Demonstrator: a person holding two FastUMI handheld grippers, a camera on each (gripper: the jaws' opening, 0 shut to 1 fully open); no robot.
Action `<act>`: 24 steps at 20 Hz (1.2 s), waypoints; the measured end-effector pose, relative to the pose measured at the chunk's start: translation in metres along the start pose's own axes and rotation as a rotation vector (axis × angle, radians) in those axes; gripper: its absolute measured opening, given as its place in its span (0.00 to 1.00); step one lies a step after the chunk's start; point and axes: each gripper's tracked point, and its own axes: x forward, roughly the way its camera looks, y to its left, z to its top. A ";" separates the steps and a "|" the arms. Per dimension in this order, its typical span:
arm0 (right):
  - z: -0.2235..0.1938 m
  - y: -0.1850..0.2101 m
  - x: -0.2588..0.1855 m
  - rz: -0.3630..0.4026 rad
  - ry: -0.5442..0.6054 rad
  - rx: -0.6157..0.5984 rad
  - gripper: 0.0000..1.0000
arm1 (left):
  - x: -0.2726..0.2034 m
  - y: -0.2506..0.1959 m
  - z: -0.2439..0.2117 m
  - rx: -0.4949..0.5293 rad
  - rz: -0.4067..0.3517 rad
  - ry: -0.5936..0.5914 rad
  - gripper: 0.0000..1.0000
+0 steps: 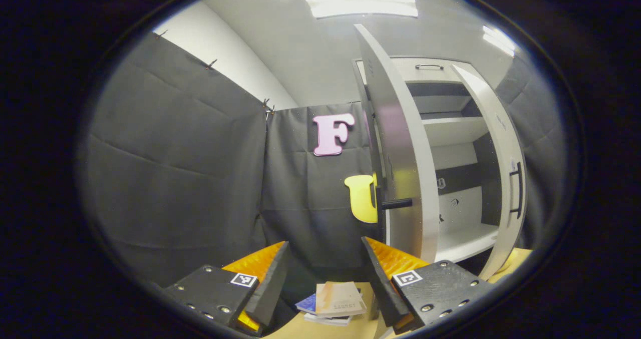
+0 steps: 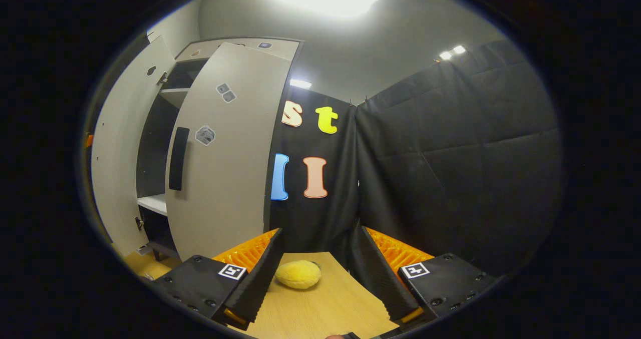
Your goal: Grasp the bottle in the cabinet with the left hand and place it on the coaster, then close the right door with the right hand and the left door with the left hand.
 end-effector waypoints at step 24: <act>-0.023 -0.046 0.000 0.045 0.052 -0.022 0.93 | -0.011 -0.169 0.006 -0.121 -0.184 -0.005 0.85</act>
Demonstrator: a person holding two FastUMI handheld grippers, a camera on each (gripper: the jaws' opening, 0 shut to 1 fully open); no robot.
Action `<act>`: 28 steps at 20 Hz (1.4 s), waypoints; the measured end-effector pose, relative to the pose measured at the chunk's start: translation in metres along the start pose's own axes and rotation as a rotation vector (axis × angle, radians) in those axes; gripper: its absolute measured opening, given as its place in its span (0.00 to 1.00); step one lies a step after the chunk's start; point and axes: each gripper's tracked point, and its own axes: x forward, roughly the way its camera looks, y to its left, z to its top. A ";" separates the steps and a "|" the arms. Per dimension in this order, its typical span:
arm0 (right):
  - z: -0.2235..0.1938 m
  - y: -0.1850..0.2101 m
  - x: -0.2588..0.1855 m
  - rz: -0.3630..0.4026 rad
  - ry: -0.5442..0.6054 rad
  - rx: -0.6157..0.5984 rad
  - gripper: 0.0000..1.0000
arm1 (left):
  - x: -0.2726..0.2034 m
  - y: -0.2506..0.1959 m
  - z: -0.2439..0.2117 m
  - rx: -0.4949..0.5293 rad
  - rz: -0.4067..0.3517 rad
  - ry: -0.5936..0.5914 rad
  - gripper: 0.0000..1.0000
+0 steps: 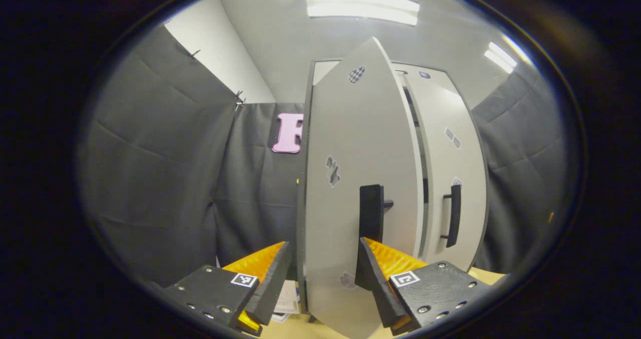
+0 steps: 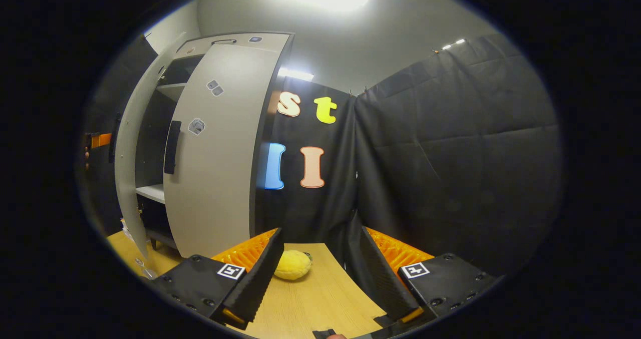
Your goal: Grasp the bottle in the cabinet with the left hand and place it on the coaster, then close the right door with the right hand and the left door with the left hand.
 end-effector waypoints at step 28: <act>0.060 0.098 -0.058 0.350 -0.136 0.116 0.97 | -0.123 0.018 -0.006 0.136 0.045 0.070 0.85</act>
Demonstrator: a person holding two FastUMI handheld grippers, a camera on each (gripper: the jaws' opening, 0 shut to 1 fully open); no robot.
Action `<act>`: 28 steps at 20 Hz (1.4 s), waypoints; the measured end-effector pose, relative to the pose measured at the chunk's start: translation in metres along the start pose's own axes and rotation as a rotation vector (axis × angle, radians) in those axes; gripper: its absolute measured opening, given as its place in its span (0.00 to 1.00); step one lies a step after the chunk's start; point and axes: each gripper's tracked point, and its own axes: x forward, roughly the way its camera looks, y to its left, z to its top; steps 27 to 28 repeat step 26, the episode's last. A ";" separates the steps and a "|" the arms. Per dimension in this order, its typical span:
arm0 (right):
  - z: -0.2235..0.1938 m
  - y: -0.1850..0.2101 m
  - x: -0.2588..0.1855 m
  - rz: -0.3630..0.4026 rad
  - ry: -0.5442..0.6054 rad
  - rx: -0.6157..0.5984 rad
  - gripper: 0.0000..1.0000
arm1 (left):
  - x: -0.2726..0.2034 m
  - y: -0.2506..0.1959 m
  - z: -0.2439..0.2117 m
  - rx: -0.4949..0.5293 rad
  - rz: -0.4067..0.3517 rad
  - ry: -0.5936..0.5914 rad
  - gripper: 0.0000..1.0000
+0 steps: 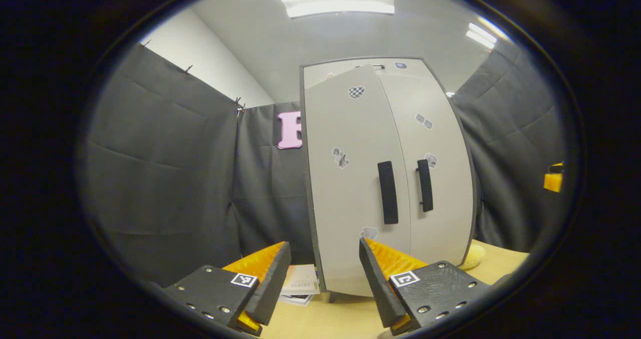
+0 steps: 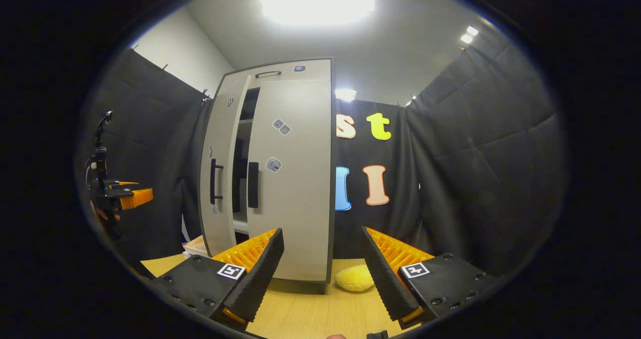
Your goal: Grasp the bottle in the cabinet with the left hand and place it on the coaster, then close the right door with the right hand and the left door with the left hand.
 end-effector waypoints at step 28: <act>0.020 0.063 -0.056 0.003 -0.063 0.078 0.97 | -0.079 0.047 -0.001 0.001 0.035 0.009 0.85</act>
